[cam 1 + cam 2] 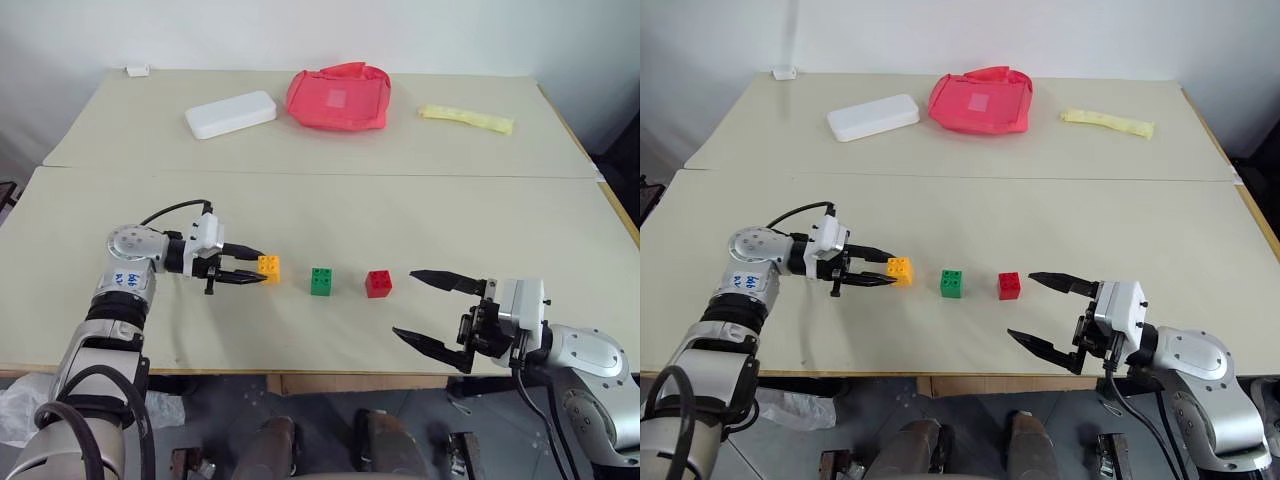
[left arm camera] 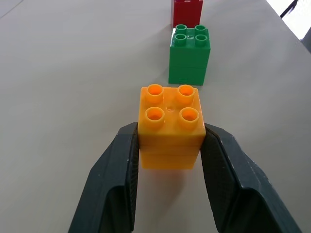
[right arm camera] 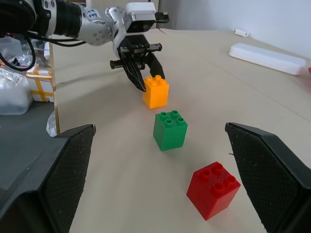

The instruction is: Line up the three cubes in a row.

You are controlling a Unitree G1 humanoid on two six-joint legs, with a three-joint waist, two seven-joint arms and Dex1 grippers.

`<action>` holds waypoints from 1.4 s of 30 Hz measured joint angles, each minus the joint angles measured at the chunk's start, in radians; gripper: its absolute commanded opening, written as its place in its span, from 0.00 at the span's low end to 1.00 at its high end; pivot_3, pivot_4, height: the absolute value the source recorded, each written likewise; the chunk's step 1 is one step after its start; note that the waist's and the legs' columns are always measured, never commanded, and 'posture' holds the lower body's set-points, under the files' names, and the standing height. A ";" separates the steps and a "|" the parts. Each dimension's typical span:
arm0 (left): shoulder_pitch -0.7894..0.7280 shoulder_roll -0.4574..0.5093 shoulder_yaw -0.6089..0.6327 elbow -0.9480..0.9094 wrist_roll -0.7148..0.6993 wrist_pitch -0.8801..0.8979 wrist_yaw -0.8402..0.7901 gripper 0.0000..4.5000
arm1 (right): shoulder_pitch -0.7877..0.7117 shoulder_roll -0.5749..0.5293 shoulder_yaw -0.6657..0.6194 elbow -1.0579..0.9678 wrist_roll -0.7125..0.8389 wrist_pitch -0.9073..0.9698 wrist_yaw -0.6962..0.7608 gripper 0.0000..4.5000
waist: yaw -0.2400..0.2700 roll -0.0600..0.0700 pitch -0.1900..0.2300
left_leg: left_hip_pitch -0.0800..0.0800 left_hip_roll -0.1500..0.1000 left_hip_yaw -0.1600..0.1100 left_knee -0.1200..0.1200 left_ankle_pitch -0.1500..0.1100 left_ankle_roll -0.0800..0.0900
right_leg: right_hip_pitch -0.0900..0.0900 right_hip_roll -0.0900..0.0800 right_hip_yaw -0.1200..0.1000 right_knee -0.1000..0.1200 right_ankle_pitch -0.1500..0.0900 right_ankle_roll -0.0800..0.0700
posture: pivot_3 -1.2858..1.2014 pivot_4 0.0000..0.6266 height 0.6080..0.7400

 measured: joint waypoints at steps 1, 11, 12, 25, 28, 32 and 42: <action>-0.001 0.000 -0.016 0.002 -0.001 -0.006 0.000 0.32 | 0.007 0.000 -0.002 -0.009 0.003 0.002 -0.003 1.00 | 0.000 0.000 0.000 | 0.000 0.000 0.000 0.000 0.000 0.000 | 0.000 0.000 0.000 0.000 0.000 0.000 | 0.52 0.24 1.00; -0.016 0.039 -0.103 0.025 -0.045 -0.054 0.000 0.32 | 0.021 -0.008 -0.005 -0.020 0.003 0.008 -0.006 1.00 | -0.002 0.000 0.000 | 0.001 0.001 0.000 0.000 0.000 0.000 | 0.000 0.000 0.001 0.000 0.000 0.000 | 0.52 0.24 1.00; -0.016 0.040 -0.103 0.031 -0.046 -0.059 0.000 0.32 | 0.021 -0.008 -0.005 -0.020 0.003 0.008 -0.006 1.00 | -0.002 0.000 0.000 | 0.001 0.001 0.000 0.000 0.000 0.000 | 0.000 0.000 0.001 0.000 0.000 0.000 | 0.52 0.24 1.00; 0.010 0.137 -0.066 -0.017 -0.093 0.037 0.000 0.86 | -0.059 -0.052 -0.009 0.038 0.010 0.009 0.058 1.00 | -0.005 -0.001 0.001 | 0.000 0.001 0.001 0.000 0.000 0.000 | -0.001 0.000 0.002 0.000 0.000 0.000 | 0.52 0.24 1.00; 0.064 0.206 0.036 -0.117 -0.153 0.123 0.000 0.86 | -0.119 -0.092 -0.008 0.090 0.015 0.010 0.118 1.00 | -0.006 -0.001 0.001 | 0.000 0.001 0.000 0.000 0.000 0.000 | -0.001 -0.001 0.002 0.000 0.000 0.000 | 0.52 0.24 1.00; 0.160 0.261 0.110 -0.222 -0.179 0.172 0.001 0.86 | -0.223 -0.151 0.003 0.156 0.027 0.042 0.201 1.00 | -0.006 -0.001 0.001 | 0.000 0.002 0.000 0.000 0.000 0.000 | -0.001 -0.003 0.003 -0.001 0.000 0.000 | 0.52 0.24 1.00; 0.297 0.301 0.192 -0.395 -0.162 0.180 0.027 0.86 | -0.413 -0.198 0.072 0.430 -0.064 -0.024 0.370 1.00 | -0.004 -0.001 0.001 | -0.001 0.002 -0.002 0.000 0.000 -0.001 | 0.000 -0.003 0.004 -0.002 0.000 0.000 | 0.52 0.24 1.00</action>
